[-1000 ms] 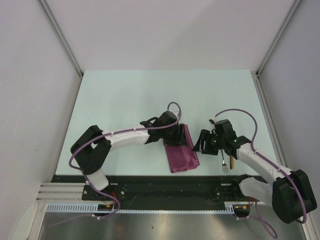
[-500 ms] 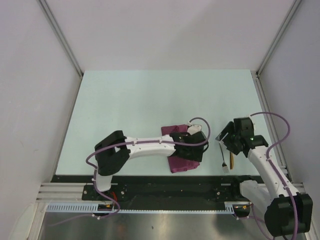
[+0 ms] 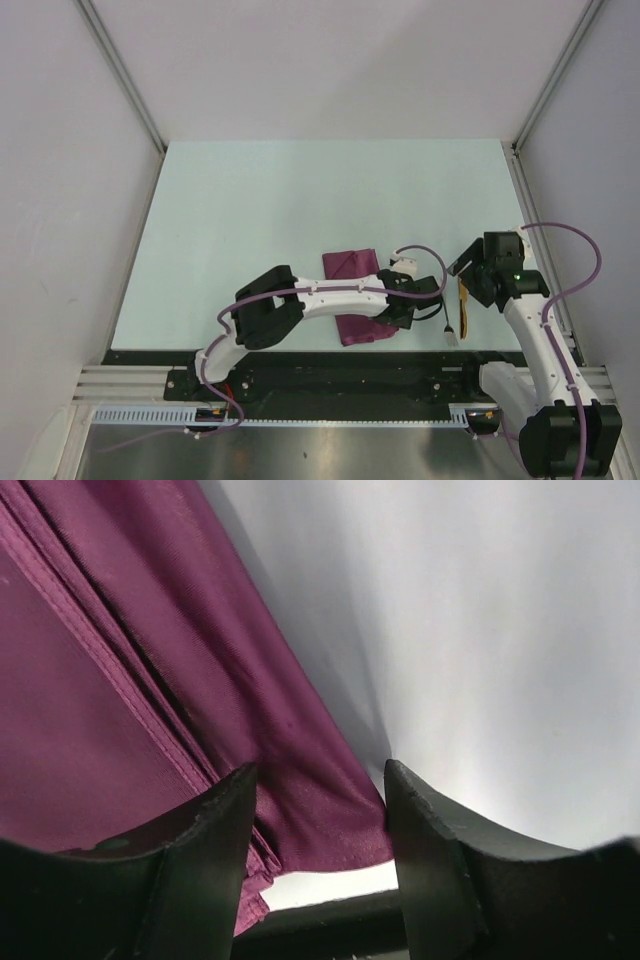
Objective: Fold the napkin into a case and place the utensils inside
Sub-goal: Pick up the 2/3-rectangle-folded napkin from the center of the board.
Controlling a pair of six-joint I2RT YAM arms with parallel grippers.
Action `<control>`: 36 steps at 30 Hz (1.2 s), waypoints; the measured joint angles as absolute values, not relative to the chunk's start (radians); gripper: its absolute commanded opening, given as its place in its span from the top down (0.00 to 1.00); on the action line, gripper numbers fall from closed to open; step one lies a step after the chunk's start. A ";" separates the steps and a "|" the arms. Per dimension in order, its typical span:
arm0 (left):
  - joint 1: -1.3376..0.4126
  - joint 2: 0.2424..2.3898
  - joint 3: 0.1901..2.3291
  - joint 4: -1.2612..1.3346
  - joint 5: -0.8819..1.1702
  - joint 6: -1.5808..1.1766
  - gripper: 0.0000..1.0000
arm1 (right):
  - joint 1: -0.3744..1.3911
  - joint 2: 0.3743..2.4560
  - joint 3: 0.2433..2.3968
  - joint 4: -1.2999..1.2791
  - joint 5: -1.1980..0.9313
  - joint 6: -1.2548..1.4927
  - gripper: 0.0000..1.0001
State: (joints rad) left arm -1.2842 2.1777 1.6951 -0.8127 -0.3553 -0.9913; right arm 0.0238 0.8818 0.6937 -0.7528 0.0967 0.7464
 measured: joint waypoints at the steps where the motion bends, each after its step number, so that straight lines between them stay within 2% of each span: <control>1: -1.285 2.185 1.699 -0.822 -0.357 -0.994 0.42 | 0.024 0.881 0.693 -0.750 0.093 0.738 0.25; 3: -1.285 2.191 1.713 -0.836 -0.360 -0.996 0.43 | 0.024 0.883 0.690 -0.738 0.080 0.717 0.25; 6: -1.286 2.204 1.729 -0.850 -0.360 -0.995 0.53 | 0.024 0.903 0.688 -0.717 0.053 0.688 0.25; 7: -1.286 2.206 1.732 -0.858 -0.360 -0.994 0.60 | 0.024 0.917 0.688 -0.707 0.039 0.675 0.25; 10: -1.285 2.206 1.732 -0.867 -0.361 -0.993 0.72 | 0.023 0.953 0.688 -0.673 -0.017 0.639 0.25; 14: -1.285 2.197 1.717 -0.856 -0.362 -0.988 0.76 | 0.023 1.006 0.685 -0.610 -0.134 0.592 0.26; 17: -1.284 2.150 1.639 -0.789 -0.352 -0.986 0.78 | 0.022 1.054 0.680 -0.540 -0.249 0.563 0.26; 24: -1.273 2.006 1.412 -0.621 -0.261 -0.984 0.87 | 0.083 1.229 0.686 -0.364 -0.466 0.520 0.25; 32: -1.261 1.903 1.283 -0.506 -0.202 -0.983 1.00 | 0.218 1.437 0.705 -0.222 -0.561 0.532 0.27; 36: -1.259 1.883 1.267 -0.486 -0.194 -0.983 1.00 | 0.238 1.461 0.704 -0.193 -0.566 0.550 0.28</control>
